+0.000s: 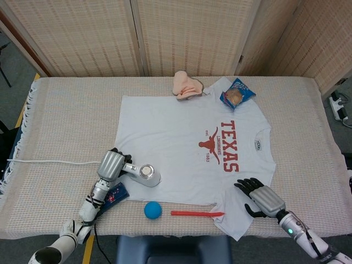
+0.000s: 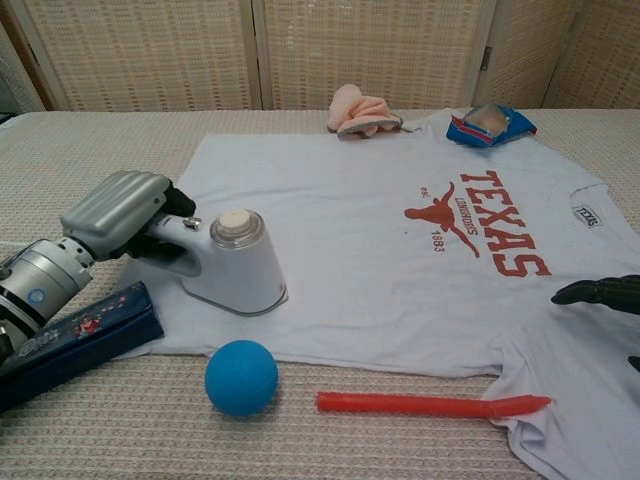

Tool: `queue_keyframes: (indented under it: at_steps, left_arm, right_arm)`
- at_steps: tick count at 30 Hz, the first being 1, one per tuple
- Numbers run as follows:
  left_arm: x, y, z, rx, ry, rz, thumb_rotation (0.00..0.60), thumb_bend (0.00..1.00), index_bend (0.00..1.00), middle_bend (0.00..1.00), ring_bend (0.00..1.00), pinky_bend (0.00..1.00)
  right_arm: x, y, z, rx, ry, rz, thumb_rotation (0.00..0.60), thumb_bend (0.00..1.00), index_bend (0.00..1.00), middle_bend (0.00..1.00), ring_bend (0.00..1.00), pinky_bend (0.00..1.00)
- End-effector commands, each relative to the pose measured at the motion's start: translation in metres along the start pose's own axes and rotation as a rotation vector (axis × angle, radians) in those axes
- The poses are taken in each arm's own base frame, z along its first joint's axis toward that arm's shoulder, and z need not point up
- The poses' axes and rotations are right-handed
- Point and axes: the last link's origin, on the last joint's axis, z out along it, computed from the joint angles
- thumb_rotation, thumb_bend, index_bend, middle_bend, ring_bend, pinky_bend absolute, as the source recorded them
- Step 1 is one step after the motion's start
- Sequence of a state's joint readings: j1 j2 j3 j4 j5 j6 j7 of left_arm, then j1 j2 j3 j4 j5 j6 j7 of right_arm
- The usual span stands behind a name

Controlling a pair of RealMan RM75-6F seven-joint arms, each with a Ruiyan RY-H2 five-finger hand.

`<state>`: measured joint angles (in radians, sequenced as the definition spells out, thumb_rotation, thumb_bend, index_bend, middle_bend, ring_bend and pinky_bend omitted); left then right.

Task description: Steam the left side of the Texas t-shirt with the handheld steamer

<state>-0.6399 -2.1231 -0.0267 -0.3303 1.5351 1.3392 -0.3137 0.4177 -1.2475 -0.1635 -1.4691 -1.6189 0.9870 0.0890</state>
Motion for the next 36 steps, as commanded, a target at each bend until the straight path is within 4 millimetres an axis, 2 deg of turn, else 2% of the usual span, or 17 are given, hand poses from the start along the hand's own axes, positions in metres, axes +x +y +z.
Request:
queue_keyframes:
  at_steps: [1,4,7,12,15,20,25,30,36]
  left_arm:
    - [0.004,0.005,-0.002,-0.043,0.018,0.006,0.6,0.31,0.88,0.97,0.81,0.62]
    - [0.014,0.005,0.005,-0.048,0.054,0.002,0.6,0.31,0.88,0.97,0.81,0.62]
    - [0.026,-0.005,0.021,0.0,0.087,-0.01,0.6,0.31,0.88,0.97,0.81,0.61]
    - [0.051,-0.043,0.046,0.178,0.141,-0.06,0.6,0.31,0.88,0.97,0.81,0.61]
    - [0.064,-0.07,0.051,0.275,0.16,-0.049,0.6,0.31,0.88,0.97,0.81,0.61]
    - [0.077,-0.112,0.041,0.415,0.162,-0.021,0.6,0.31,0.88,0.96,0.81,0.61]
    - [0.083,-0.15,0.017,0.534,0.129,0.019,0.6,0.31,0.88,0.96,0.81,0.61]
    - [0.08,-0.171,-0.008,0.595,0.075,0.054,0.6,0.31,0.88,0.96,0.8,0.61]
    - [0.074,-0.183,-0.02,0.641,0.008,0.077,0.6,0.31,0.85,0.93,0.77,0.61]
  right_arm:
    - [0.0,0.0,-0.001,0.0,0.002,0.0,0.404,0.61,0.0,0.02,0.0,0.0]
    - [0.001,0.0,-0.002,0.0,0.007,-0.001,0.404,0.61,0.0,0.02,0.0,0.0]
    - [0.003,0.0,-0.004,0.001,0.016,-0.005,0.403,0.61,0.0,0.02,0.0,0.0]
    - [0.011,0.002,-0.01,-0.007,0.049,-0.01,0.402,0.61,0.0,0.02,0.0,0.0]
    - [0.016,0.004,-0.015,-0.014,0.07,-0.013,0.403,0.61,0.0,0.02,0.0,0.0]
    - [0.024,0.005,-0.022,-0.022,0.098,-0.026,0.402,0.61,0.0,0.02,0.0,0.0]
    - [0.033,0.004,-0.029,-0.027,0.129,-0.044,0.403,0.61,0.0,0.02,0.0,0.0]
    - [0.038,0.004,-0.033,-0.037,0.143,-0.046,0.4,0.61,0.0,0.02,0.0,0.0]
    - [0.037,0.001,-0.033,-0.036,0.142,-0.043,0.401,0.61,0.0,0.02,0.0,0.0]
